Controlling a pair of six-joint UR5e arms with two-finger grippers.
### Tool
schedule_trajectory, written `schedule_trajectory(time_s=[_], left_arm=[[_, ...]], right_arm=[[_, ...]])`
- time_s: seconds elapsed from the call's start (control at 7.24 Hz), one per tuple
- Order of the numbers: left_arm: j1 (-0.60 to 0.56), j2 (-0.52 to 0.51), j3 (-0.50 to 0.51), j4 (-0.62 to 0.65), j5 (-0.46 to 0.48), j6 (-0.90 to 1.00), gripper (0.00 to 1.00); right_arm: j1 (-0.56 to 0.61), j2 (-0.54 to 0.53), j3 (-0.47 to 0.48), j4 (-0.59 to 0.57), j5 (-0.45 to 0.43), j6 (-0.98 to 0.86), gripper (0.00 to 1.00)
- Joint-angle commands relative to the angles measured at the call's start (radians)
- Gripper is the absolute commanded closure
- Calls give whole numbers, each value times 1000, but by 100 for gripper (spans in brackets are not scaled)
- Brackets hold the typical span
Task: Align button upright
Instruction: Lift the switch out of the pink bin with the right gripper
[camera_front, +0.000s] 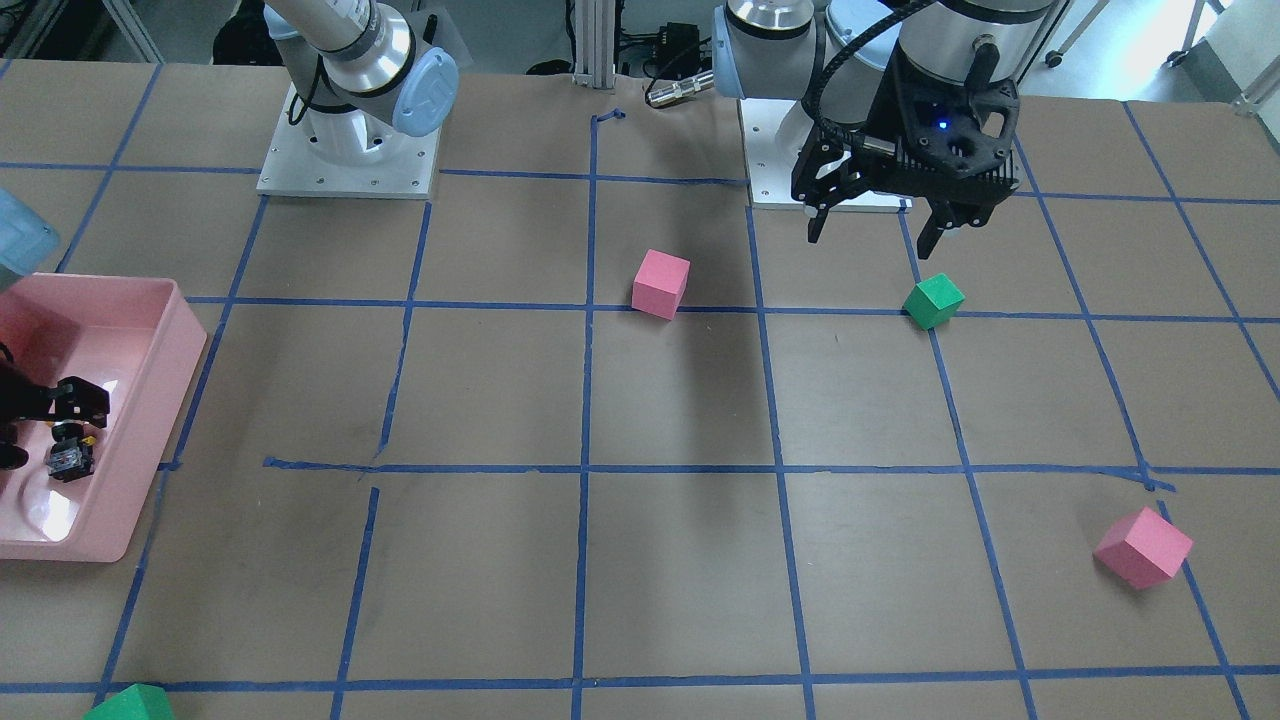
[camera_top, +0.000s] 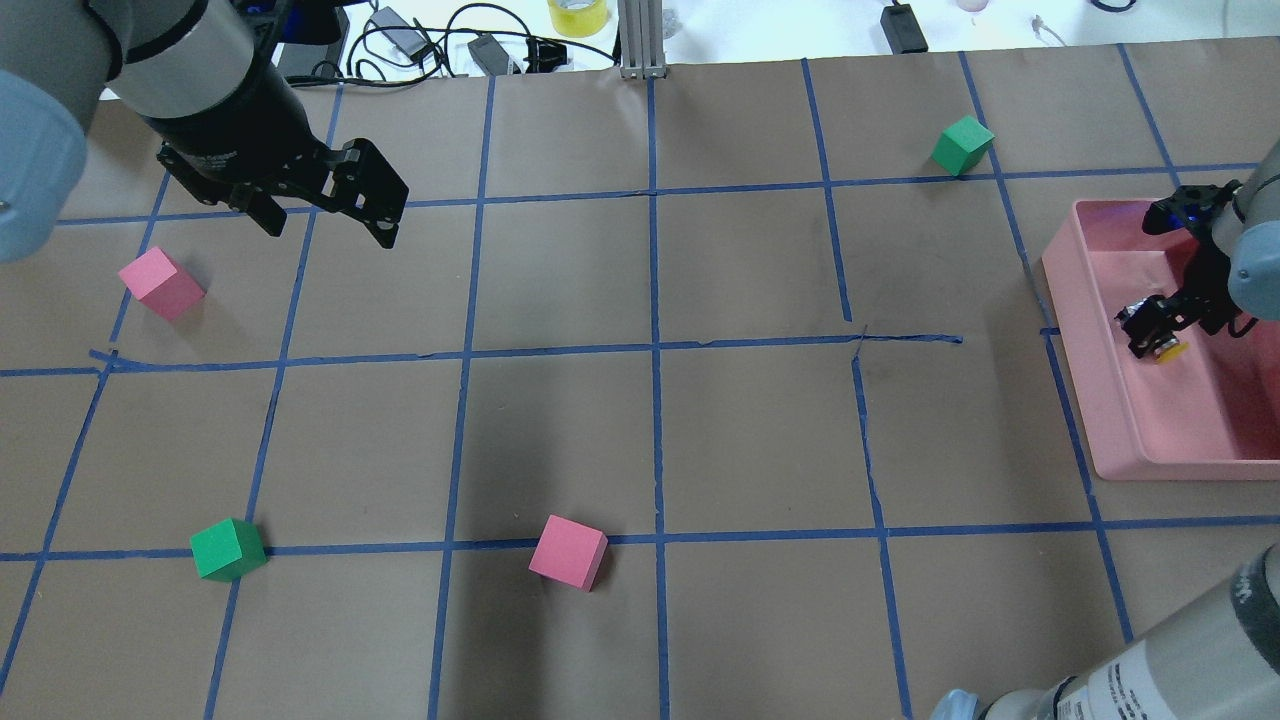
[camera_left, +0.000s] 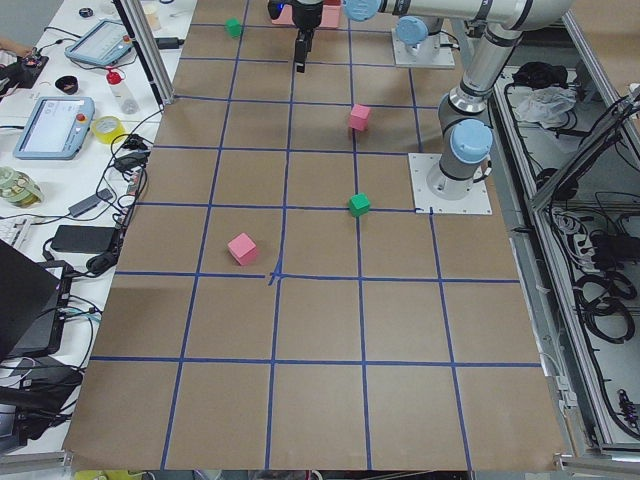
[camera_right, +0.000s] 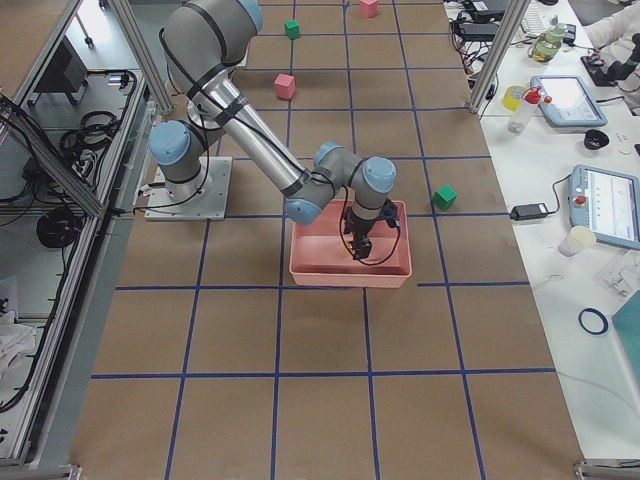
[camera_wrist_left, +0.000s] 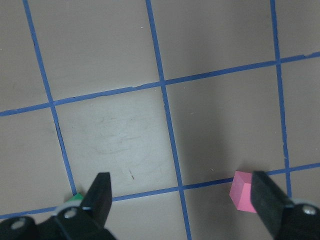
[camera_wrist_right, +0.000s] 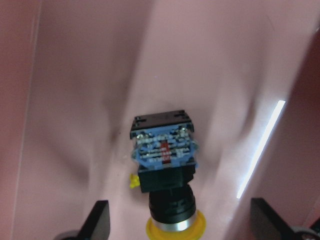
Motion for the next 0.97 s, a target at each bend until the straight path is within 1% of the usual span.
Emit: schedule_trajectory(time_s=[0.0,0.14,0.28,0.41,0.55,0.83], left_arm=[[0,0,0,0,0,0,0],[0,0,0,0,0,1,0],[0,0,0,0,0,1,0],[0,0,0,0,0,1,0],[0,0,0,0,0,0,0],[0,0,0,0,0,0,0]], right_arm=[[0,16,1,-2,12,4,0],[0,30,1,-7,12,4,0],[0,30,0,-7,14,4,7],[0,30,0,-2,-3,11,82],[0,27,0,-1,-6,17,100],[0,20,-8,5,-16,10,100]])
